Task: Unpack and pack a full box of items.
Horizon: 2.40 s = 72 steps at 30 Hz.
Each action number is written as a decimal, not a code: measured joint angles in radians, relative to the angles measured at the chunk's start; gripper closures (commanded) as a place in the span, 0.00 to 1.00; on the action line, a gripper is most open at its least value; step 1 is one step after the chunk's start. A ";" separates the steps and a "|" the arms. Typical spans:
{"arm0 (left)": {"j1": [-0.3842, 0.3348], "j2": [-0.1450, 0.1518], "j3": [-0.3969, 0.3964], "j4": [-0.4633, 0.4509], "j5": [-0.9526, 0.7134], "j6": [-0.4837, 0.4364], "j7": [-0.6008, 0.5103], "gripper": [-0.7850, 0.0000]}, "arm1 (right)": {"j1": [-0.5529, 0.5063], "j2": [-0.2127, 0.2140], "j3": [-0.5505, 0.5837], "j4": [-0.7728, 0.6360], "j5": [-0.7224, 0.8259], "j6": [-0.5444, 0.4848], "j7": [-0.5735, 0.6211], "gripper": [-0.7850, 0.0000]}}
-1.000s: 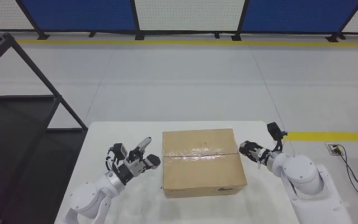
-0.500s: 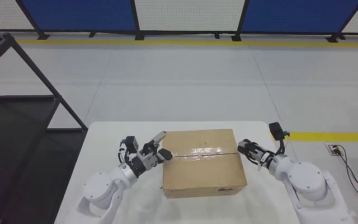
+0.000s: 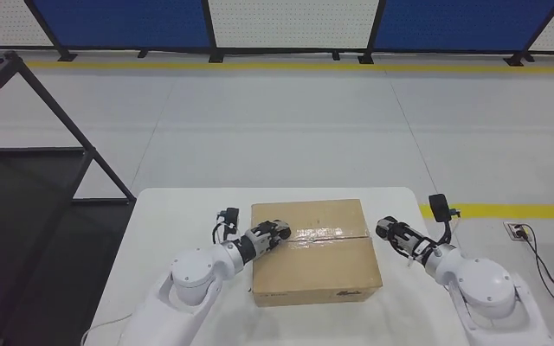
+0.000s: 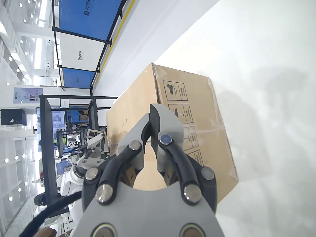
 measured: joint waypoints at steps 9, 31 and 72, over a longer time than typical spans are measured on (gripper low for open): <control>0.017 0.001 -0.012 0.009 0.015 0.021 -0.020 1.00 | 0.006 0.006 0.010 0.000 0.005 -0.009 0.006 1.00; 0.092 0.013 -0.051 -0.123 0.113 0.034 -0.016 1.00 | 0.014 0.014 -0.008 -0.004 0.016 -0.010 -0.008 1.00; 0.557 0.069 -0.547 -0.514 -0.059 -0.388 -0.073 0.00 | 0.016 0.014 0.007 -0.034 0.092 -0.015 -0.110 0.00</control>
